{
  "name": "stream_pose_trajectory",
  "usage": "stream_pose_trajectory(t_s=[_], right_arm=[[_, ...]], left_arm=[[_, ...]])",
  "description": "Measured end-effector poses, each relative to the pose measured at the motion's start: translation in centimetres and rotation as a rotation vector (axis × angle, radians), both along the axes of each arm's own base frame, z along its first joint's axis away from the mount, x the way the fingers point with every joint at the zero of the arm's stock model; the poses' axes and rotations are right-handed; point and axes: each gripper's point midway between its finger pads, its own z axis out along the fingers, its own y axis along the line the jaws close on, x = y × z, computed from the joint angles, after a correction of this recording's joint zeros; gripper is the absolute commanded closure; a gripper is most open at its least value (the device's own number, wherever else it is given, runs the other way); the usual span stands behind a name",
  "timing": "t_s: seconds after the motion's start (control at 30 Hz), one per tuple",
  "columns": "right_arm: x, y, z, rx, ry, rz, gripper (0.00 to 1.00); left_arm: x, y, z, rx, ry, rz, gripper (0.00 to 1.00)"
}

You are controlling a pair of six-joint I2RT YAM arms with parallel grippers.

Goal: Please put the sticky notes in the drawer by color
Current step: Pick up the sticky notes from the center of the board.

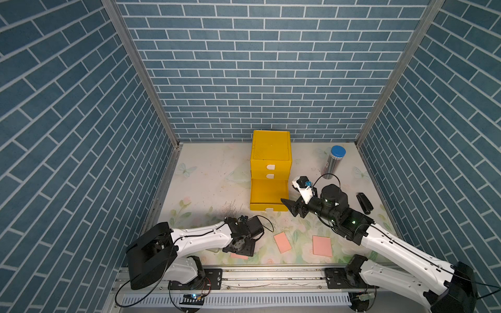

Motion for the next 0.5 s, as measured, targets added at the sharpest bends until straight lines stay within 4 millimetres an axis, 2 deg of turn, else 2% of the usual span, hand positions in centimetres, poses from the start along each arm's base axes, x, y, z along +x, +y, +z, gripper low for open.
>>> stream_pose_trajectory(t_s=[0.3,0.5], right_arm=[[0.1,-0.1,-0.1,-0.003,0.000,-0.005,0.20],[0.0,-0.3,-1.6,-0.026,0.020,-0.011,0.20]], left_arm=[[0.6,-0.7,0.3,0.015,-0.006,-0.004,0.18],[3.0,-2.6,1.5,0.007,-0.077,-0.007,0.18]])
